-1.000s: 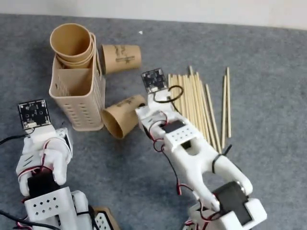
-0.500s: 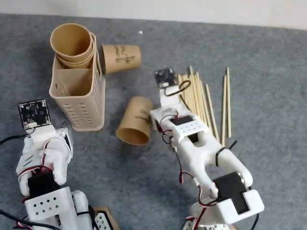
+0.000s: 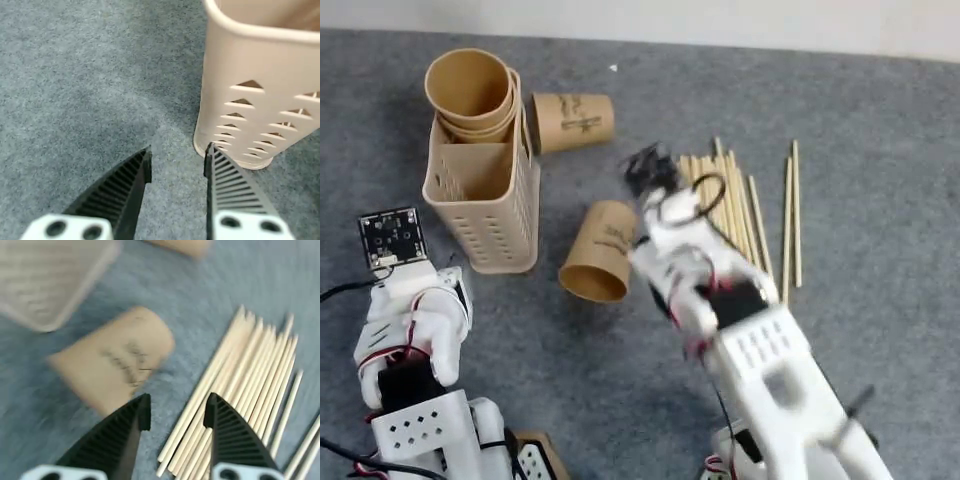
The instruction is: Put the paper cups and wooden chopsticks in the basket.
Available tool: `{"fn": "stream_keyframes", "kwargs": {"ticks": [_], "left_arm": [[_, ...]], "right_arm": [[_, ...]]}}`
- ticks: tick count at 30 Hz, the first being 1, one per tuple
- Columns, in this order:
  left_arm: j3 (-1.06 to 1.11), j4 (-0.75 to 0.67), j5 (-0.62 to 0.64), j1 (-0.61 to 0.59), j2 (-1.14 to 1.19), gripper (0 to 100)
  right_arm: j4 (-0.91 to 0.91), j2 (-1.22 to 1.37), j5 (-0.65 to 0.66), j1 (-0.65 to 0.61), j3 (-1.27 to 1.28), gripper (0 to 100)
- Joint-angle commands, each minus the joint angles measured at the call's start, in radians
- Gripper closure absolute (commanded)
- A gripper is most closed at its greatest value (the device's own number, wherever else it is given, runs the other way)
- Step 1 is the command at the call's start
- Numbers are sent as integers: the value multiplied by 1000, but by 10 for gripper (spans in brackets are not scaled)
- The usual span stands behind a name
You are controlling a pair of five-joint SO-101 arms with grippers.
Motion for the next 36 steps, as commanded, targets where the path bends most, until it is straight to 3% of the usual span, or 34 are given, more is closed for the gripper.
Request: {"fn": "stream_keyframes", "kwargs": {"ticks": [1,5,10,16,23,36], "left_arm": [[-2,-20,3,22,-12,800],[-2,-20,3,22,-12,800],[-1,-20,3,22,-12,800],[-1,-20,3,22,-12,800],[-1,-20,3,22,-12,800],[-1,-20,3,22,-12,800]], "right_arm": [[104,-242,72,-120,27,807],[77,-260,109,-208,154,807],[-27,-156,133,-216,277,804],[-122,31,135,-217,232,700],[-268,242,126,-209,162,697],[-263,619,97,50,-318,698]]}}
